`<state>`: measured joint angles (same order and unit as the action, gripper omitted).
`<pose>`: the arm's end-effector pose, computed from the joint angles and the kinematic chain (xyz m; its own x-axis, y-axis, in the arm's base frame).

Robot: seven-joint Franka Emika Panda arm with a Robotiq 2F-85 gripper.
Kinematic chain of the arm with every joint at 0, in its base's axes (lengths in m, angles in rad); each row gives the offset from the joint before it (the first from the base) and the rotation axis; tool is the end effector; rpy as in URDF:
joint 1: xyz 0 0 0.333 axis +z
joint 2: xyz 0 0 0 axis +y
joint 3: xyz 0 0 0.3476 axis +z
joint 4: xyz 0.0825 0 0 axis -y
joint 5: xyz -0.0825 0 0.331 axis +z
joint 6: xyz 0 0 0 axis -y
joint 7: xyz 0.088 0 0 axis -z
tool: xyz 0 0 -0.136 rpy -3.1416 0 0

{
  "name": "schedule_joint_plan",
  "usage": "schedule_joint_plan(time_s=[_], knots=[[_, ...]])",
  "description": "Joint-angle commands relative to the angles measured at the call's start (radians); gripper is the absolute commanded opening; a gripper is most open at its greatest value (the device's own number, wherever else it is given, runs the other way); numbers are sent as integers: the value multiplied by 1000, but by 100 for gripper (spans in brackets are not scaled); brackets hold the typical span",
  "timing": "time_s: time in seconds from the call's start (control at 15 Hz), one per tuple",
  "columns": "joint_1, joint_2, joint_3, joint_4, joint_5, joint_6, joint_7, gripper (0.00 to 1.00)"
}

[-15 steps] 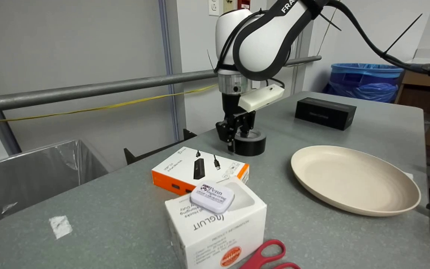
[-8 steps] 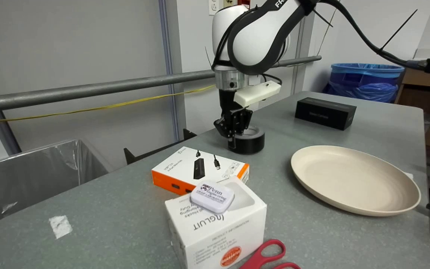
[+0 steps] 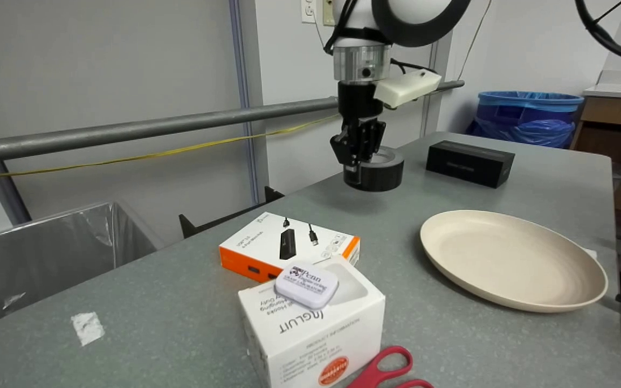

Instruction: Put the tape on the plate

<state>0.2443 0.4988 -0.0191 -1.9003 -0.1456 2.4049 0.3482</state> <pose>0.5975 0.1339 0.2755 0.9993 -0.0111 0.0362 -0.0147 -0.9948 0.1009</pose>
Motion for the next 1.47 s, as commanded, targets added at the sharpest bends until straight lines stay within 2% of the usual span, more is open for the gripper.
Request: schedule_joint_plan(time_s=[0.0, 0.27, 0.47, 0.6, 0.8, 0.93, 1.4], knots=[[15, -195, 21, -247, -73, 78, -59, 6], [22, -322, 76, -472, -130, 128, -98, 6], [25, -404, 125, -651, -133, 193, -92, 6], [22, -420, 152, -709, -111, 205, -91, 6], [12, -399, 167, -724, -107, 196, -93, 6], [14, -363, 150, -709, -150, 230, -47, 6], [36, -216, 108, -599, -178, 231, -25, 6]])
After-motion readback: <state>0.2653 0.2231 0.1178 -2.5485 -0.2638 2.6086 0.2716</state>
